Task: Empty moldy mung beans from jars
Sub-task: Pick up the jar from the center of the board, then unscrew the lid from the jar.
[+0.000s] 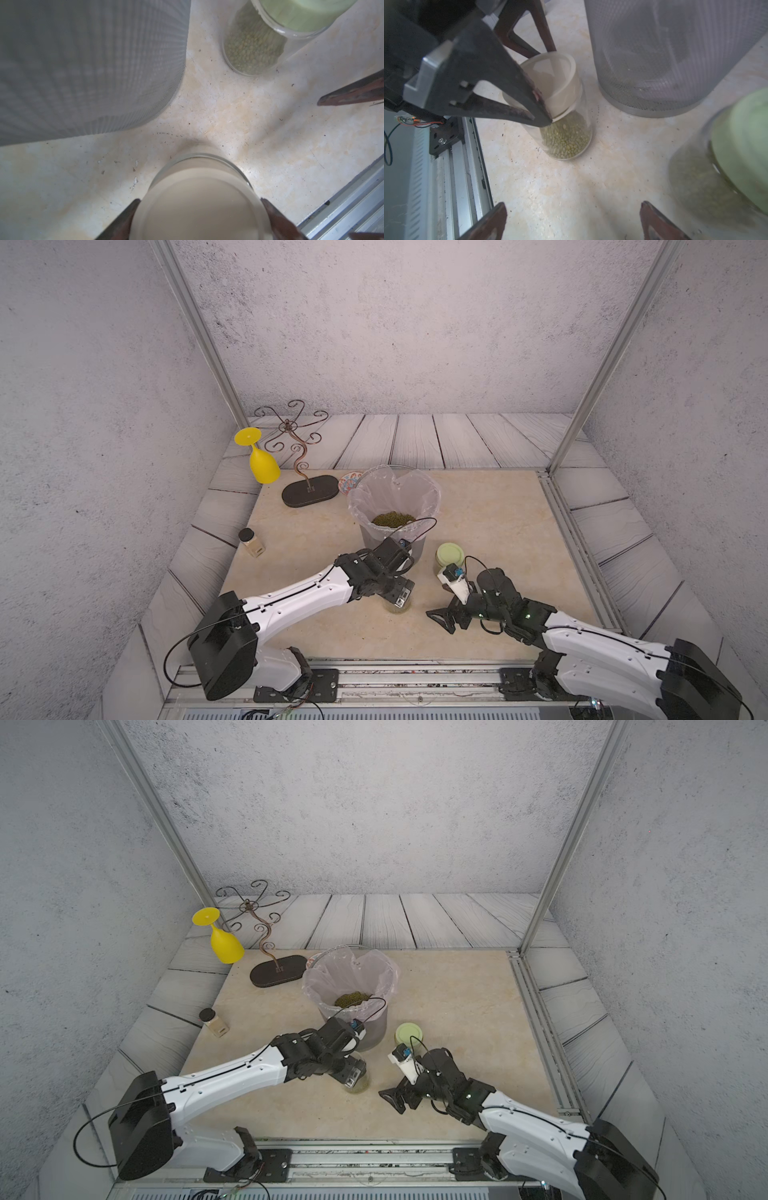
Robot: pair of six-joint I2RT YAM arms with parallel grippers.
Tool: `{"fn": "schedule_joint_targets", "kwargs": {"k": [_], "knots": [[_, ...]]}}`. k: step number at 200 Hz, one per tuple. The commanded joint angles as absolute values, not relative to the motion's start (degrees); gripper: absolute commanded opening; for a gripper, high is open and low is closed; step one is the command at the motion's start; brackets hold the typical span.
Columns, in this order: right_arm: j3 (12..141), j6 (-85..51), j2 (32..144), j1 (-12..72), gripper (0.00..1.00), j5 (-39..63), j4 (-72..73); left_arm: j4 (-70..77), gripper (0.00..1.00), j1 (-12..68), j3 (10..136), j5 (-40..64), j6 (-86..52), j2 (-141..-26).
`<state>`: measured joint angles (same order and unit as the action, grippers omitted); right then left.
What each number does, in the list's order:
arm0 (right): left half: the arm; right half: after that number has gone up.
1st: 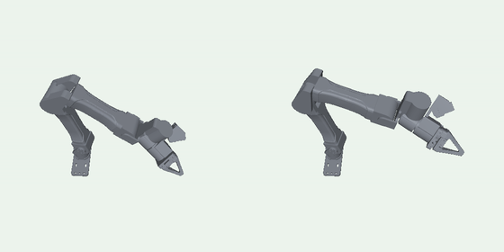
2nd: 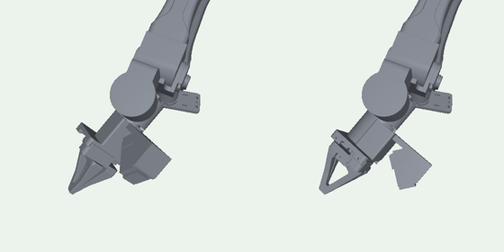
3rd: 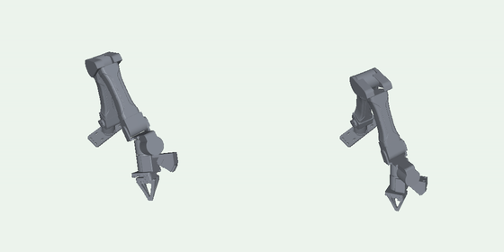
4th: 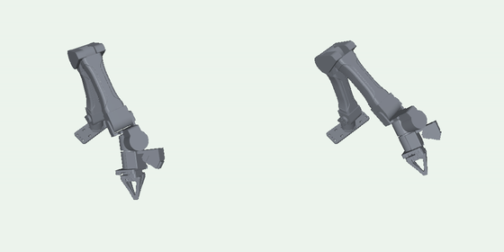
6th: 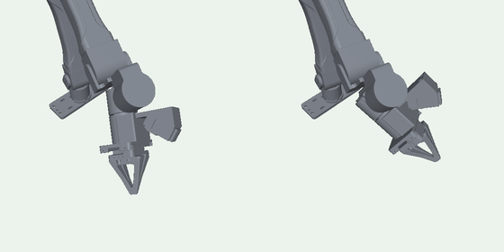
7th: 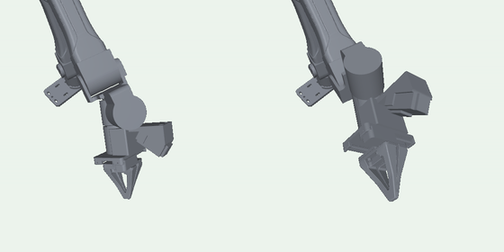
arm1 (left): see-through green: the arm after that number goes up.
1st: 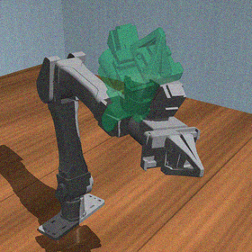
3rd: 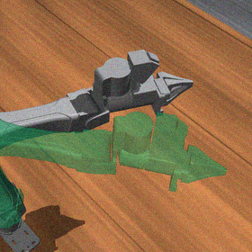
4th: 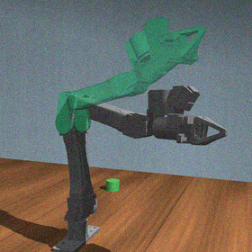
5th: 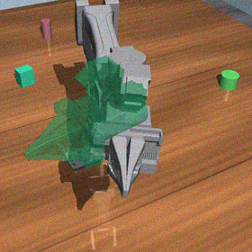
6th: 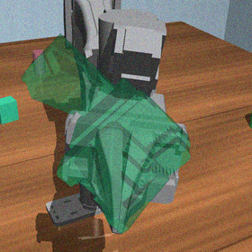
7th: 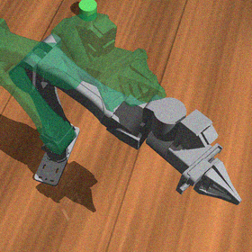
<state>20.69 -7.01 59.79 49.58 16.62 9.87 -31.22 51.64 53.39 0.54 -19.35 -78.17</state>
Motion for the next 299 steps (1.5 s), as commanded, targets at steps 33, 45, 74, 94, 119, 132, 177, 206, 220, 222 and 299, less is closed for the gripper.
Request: {"fn": "schedule_joint_targets", "kwargs": {"k": [33,45,74,94,119,132,177,206,220,222,299], "knots": [[22.2,-4.5,75.7,54.9,0.99,11.7,31.1,-33.9,0.4,50.5,53.1,-0.1,-22.0,-75.1],[21.7,-4.5,77.7,55.0,0.99,12.5,35.5,-33.9,0.4,50.3,52.7,0.2,-22.4,-74.3],[23.3,-3.6,83.6,55.8,0.99,13.4,41.6,-32.5,0.4,49.4,51.0,2.2,-24.0,-72.1],[23.0,-4.0,88.7,56.2,0.99,15.1,49.8,-31.5,0.4,48.7,49.6,2.8,-25.3,-70.5],[24.2,-3.4,93.3,57.1,0.99,17.0,53.1,-29.5,0.4,47.2,47.0,4.2,-26.9,-68.5],[24.9,-2.8,95.2,58.2,0.99,17.2,54.7,-27.9,0.4,46.4,45.6,5.8,-27.9,-67.9],[27.8,-2.6,100.7,60.3,0.99,16.3,59.0,-26.2,0.4,45.7,42.9,7.2,-30.4,-66.6],[28.2,-1.8,102.8,61.4,0.99,13.6,62.3,-26.1,0.4,45.0,42.0,7.6,-31.3,-65.3],[27.9,-1.5,103.5,61.8,0.99,12.9,64.8,-25.7,0.4,44.7,41.5,8.5,-31.8,-64.5],[27.9,-1.4,103.6,61.9,0.99,12.7,65.0,-25.5,0.4,44.7,41.4,8.8,-31.9,-64.3],[30.6,-1.8,109.6,63.0,0.96,13.0,70.7,-24.0,0.38,39.0,37.3,15.6,-36.2,-59.7]]}}
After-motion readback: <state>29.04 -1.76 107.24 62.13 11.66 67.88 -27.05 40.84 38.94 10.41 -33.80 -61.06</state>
